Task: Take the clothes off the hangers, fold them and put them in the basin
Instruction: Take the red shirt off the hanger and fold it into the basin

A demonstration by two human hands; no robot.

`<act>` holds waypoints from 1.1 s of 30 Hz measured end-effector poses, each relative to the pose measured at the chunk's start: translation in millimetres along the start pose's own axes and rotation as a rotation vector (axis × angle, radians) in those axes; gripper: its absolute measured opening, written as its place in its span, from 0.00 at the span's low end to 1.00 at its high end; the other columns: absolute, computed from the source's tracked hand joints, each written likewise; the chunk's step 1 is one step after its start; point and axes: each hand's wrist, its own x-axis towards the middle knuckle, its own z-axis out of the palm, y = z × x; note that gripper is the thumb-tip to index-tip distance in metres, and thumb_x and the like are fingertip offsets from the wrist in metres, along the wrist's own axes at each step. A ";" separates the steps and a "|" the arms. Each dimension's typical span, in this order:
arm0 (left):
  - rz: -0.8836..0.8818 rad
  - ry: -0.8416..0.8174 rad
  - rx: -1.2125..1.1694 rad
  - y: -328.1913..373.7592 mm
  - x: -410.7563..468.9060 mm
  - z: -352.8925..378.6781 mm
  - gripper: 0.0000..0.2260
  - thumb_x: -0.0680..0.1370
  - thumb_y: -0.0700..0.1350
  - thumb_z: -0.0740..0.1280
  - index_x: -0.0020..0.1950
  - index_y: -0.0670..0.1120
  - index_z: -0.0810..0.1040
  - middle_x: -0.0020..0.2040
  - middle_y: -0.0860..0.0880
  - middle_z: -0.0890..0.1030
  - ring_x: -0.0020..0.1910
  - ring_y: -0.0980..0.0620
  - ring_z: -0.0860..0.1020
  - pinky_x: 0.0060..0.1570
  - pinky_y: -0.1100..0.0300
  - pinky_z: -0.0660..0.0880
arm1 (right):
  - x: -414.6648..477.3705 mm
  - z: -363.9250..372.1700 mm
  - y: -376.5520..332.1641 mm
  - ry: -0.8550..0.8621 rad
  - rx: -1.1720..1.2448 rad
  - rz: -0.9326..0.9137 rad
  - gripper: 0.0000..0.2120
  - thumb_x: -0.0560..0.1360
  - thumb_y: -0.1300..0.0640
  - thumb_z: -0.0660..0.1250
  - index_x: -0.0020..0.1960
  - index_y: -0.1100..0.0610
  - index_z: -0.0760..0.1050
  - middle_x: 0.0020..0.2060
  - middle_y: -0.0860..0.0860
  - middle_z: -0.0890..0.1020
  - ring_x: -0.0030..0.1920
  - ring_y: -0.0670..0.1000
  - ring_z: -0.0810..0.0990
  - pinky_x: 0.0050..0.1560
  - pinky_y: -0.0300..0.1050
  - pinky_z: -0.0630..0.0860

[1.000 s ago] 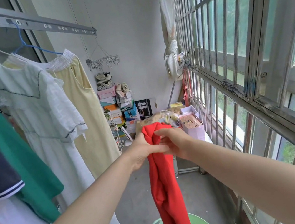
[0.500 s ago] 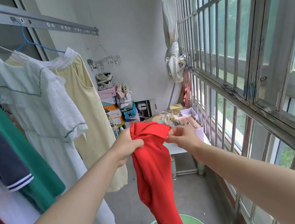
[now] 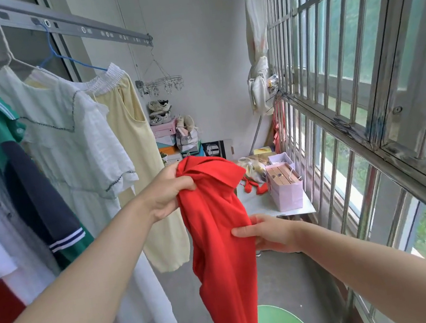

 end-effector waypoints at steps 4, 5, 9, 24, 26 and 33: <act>0.033 0.092 -0.214 0.5 0.7 -10.1 0.16 0.72 0.29 0.61 0.57 0.40 0.76 0.41 0.46 0.83 0.41 0.51 0.81 0.43 0.61 0.79 | -1.7 8.0 -6.2 -0.027 0.112 0.025 0.11 0.77 0.54 0.65 0.58 0.56 0.77 0.54 0.54 0.82 0.49 0.50 0.82 0.52 0.42 0.79; 0.030 0.148 -0.300 -3.0 2.7 -14.7 0.12 0.76 0.32 0.59 0.57 0.40 0.76 0.41 0.46 0.84 0.42 0.51 0.81 0.44 0.60 0.80 | -0.6 11.1 -9.5 -0.017 0.166 0.016 0.11 0.77 0.54 0.64 0.56 0.56 0.77 0.52 0.53 0.83 0.47 0.49 0.83 0.48 0.42 0.80; -0.284 0.182 -0.475 -50.4 -2.4 -18.4 0.26 0.77 0.63 0.59 0.62 0.44 0.78 0.55 0.43 0.83 0.56 0.47 0.80 0.54 0.50 0.75 | 6.5 17.3 -23.4 0.077 0.345 0.007 0.10 0.78 0.53 0.64 0.52 0.58 0.78 0.41 0.53 0.85 0.39 0.49 0.84 0.41 0.44 0.82; -0.303 -0.090 -0.025 -92.6 -23.0 11.5 0.31 0.71 0.30 0.69 0.65 0.59 0.71 0.57 0.50 0.81 0.49 0.50 0.81 0.45 0.57 0.79 | 17.0 3.2 -24.6 0.392 0.427 0.222 0.22 0.78 0.42 0.61 0.56 0.61 0.76 0.53 0.58 0.81 0.55 0.56 0.79 0.68 0.53 0.69; -0.265 -0.010 0.026 -86.0 -19.4 15.7 0.24 0.74 0.28 0.65 0.60 0.53 0.75 0.53 0.48 0.80 0.44 0.52 0.80 0.36 0.62 0.77 | 12.5 -0.8 -22.7 0.412 0.391 0.206 0.18 0.78 0.45 0.61 0.53 0.61 0.75 0.48 0.57 0.80 0.54 0.56 0.78 0.66 0.54 0.70; -0.278 0.083 0.287 -79.3 -4.0 16.8 0.19 0.74 0.27 0.64 0.63 0.41 0.76 0.46 0.45 0.81 0.42 0.52 0.79 0.39 0.65 0.78 | 5.6 -14.3 -15.2 0.253 0.179 0.127 0.40 0.72 0.65 0.71 0.77 0.53 0.53 0.64 0.57 0.74 0.54 0.56 0.80 0.55 0.54 0.78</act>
